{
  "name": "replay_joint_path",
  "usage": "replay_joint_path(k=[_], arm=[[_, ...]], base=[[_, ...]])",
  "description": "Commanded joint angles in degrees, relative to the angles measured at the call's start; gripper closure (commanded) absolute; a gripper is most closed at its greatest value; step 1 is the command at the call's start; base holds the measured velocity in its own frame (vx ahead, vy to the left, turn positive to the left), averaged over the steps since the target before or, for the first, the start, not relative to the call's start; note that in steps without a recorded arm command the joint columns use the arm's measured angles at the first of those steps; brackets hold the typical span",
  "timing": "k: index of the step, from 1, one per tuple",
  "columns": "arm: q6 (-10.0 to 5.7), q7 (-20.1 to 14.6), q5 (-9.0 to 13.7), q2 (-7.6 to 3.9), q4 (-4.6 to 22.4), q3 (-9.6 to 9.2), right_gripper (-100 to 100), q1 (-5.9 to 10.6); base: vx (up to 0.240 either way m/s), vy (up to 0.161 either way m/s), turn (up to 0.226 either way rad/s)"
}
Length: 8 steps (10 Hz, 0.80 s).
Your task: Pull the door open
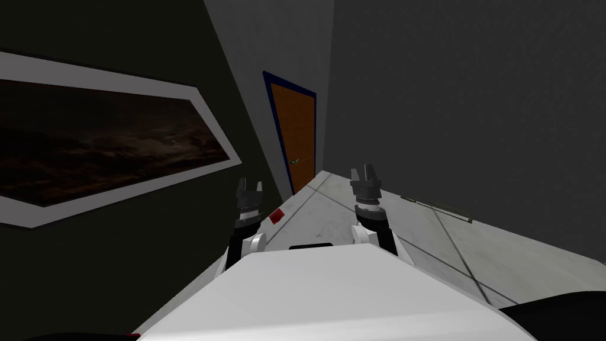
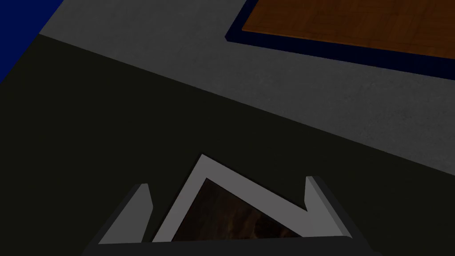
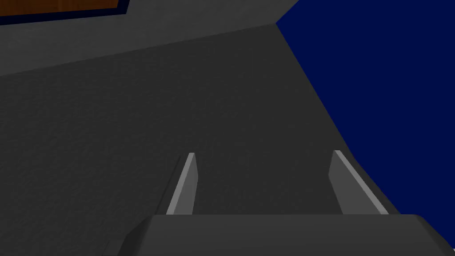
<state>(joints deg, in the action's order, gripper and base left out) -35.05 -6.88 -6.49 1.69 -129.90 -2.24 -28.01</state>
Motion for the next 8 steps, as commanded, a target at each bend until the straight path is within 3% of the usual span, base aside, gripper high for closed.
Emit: replay_joint_path(k=[1,8], arm=[[-0.22,-0.28,-0.23,-0.73,1.91,0.26,-100,0.82],[-1.28,-1.58,-1.3,-3.44,10.9,1.49,-100,4.69]], base=[[0.045,-0.003,0.093],[0.1,-0.008,0.099]])
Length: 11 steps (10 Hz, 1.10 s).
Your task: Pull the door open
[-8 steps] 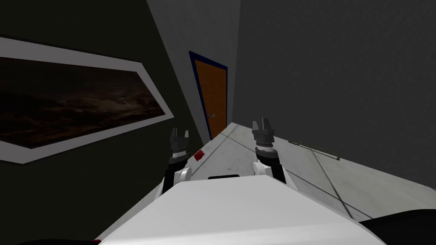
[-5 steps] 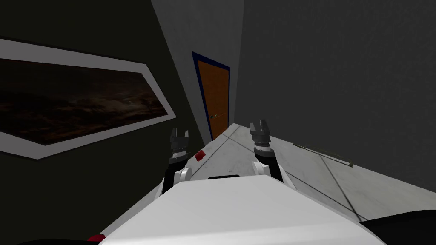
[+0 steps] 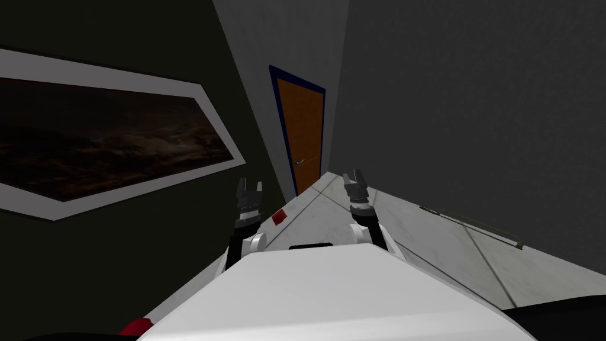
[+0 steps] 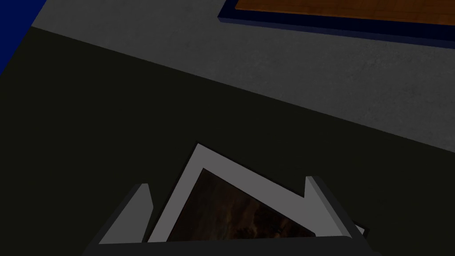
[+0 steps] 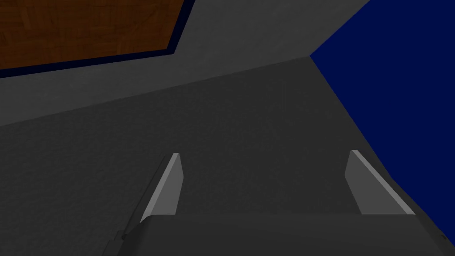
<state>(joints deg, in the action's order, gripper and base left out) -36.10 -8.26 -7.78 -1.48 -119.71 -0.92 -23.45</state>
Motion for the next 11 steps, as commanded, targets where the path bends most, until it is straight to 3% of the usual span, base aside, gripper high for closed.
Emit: replay_joint_path(k=[1,11], arm=[[-0.37,-0.37,-0.16,-0.56,1.89,0.33,-100,0.64],[-1.9,-2.26,-1.72,-3.55,14.97,2.12,-100,6.27]], base=[[0.079,-0.012,0.079],[0.086,-0.014,0.096]])
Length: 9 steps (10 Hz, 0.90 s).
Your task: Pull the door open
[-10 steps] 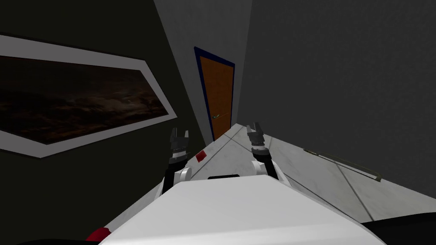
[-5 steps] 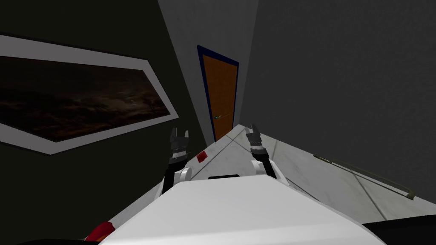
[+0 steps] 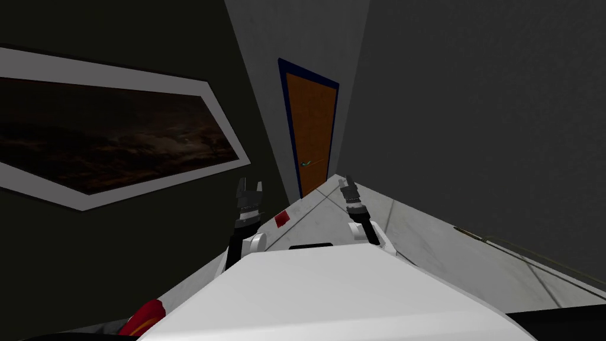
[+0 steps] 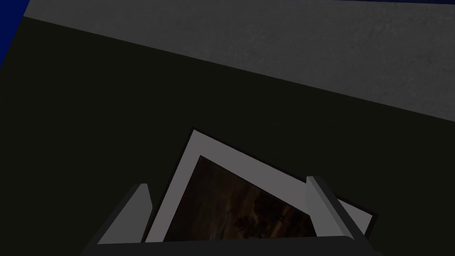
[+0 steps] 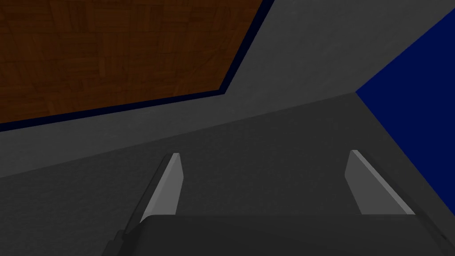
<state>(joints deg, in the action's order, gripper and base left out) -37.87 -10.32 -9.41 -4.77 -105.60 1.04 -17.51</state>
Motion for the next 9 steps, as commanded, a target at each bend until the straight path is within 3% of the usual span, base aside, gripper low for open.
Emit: replay_joint_path(k=[1,9], arm=[[-0.3,-0.42,-0.27,-0.55,2.37,0.36,-100,0.98],[-1.77,-2.24,-1.76,-2.94,14.9,2.08,-100,6.38]], base=[[0.078,-0.02,0.114],[0.097,-0.026,0.115]])
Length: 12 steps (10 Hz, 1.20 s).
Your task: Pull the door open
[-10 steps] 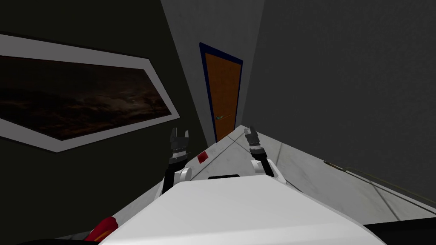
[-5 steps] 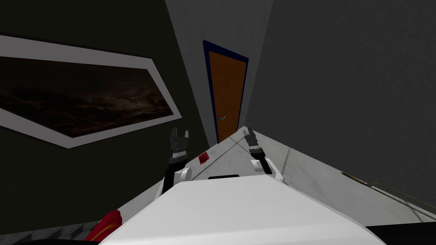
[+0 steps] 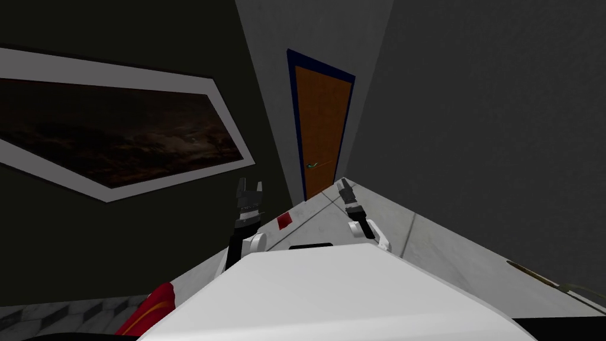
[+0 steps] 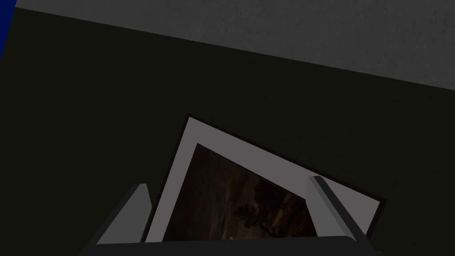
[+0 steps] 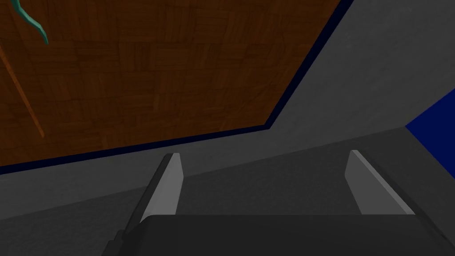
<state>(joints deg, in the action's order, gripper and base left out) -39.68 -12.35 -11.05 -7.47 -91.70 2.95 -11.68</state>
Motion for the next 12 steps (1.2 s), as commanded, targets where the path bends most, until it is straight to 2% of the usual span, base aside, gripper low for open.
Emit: replay_joint_path(k=[1,12], arm=[[-0.15,-0.44,-0.31,-0.53,2.61,0.39,-100,1.24],[-2.29,-3.07,-2.48,-3.58,20.82,2.88,-100,9.08]], base=[[0.094,-0.035,0.116],[0.091,-0.04,0.123]])
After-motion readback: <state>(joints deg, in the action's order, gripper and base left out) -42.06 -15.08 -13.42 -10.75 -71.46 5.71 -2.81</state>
